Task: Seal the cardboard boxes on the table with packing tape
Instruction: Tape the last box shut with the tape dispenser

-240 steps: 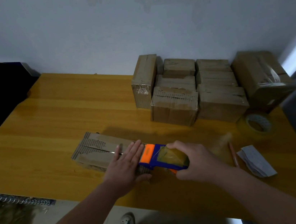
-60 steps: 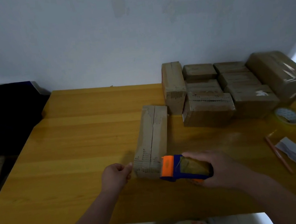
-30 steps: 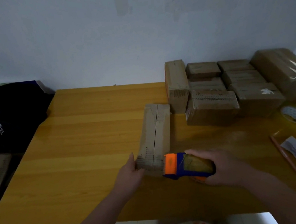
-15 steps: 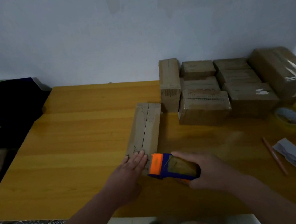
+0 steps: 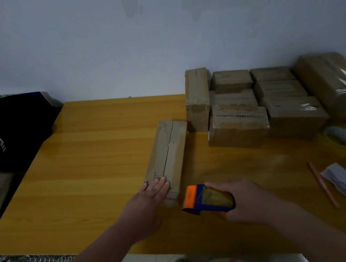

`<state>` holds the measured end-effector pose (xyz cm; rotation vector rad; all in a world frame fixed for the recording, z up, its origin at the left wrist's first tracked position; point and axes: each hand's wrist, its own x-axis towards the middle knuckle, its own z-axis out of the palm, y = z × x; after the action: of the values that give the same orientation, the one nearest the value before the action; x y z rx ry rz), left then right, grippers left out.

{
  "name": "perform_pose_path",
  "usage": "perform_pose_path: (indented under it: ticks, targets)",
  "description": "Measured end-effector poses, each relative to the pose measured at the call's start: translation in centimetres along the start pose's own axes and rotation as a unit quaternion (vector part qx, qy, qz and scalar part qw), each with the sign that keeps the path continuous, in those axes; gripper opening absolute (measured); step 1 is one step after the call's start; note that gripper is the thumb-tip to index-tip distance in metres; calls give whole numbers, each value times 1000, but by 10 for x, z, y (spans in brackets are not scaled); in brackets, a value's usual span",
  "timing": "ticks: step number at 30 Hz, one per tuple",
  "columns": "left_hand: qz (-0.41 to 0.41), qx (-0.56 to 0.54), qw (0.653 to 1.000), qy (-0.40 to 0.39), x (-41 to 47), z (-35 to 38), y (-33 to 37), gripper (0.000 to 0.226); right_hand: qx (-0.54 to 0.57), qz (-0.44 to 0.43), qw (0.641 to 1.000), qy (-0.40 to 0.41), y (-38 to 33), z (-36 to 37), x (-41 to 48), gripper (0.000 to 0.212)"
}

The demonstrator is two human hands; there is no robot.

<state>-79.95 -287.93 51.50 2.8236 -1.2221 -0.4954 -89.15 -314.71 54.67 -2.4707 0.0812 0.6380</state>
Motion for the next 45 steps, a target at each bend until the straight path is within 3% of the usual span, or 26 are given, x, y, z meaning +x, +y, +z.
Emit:
perform_pose_path:
  ticks: [22, 27, 33, 36, 38, 41, 45]
  targets:
    - [-5, -4, 1000, 27, 0, 2, 1, 84, 104, 100, 986, -84, -28, -18, 32, 64]
    - [-4, -5, 1000, 25, 1, -1, 2, 81, -47, 116, 985, -117, -34, -4, 30, 63]
    - [0, -10, 998, 60, 6, 3, 0, 75, 17, 123, 990, -70, -15, -10, 19, 77]
    - [16, 27, 996, 78, 9, 4, -2, 74, 57, 117, 991, 36, -1, -19, 15, 88]
    - [35, 49, 993, 105, 10, 4, -4, 79, 75, 112, 984, 113, 5, -23, 15, 80]
    - [57, 71, 988, 122, 14, 4, -8, 68, -10, 126, 979, 159, 10, -19, 19, 63]
    - [58, 75, 984, 149, 14, -16, -7, 41, -93, 190, 968, 137, 18, -9, 22, 76]
